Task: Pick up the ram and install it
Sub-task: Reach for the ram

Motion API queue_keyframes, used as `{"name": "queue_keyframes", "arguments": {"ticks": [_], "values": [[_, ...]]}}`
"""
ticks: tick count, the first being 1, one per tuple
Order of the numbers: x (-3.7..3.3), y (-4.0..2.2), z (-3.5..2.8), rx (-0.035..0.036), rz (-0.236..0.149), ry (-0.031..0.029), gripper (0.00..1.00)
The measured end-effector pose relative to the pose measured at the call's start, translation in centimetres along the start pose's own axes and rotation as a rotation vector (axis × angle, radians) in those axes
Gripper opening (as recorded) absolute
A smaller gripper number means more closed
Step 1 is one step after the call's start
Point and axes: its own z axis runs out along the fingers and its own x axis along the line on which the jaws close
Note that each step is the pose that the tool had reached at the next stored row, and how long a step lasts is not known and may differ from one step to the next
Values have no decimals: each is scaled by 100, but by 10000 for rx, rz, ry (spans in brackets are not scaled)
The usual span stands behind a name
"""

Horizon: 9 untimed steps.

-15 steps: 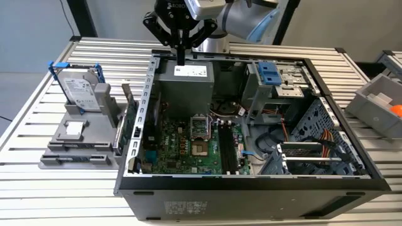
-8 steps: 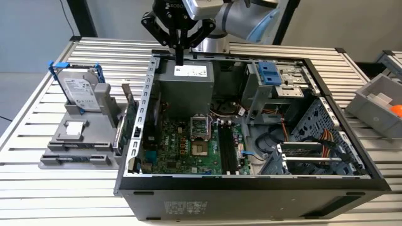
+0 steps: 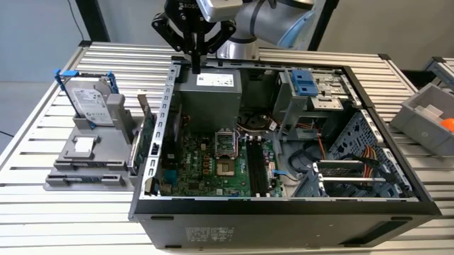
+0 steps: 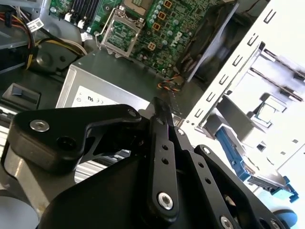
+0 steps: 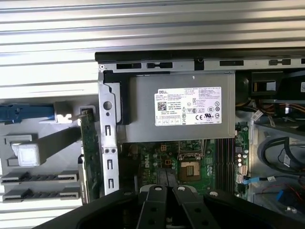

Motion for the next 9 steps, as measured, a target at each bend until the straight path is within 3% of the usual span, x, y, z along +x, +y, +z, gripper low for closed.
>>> {"name": "queue_keyframes", "arguments": {"ticks": [9], "values": [[122,-8,-3,0,0,1,0]]}}
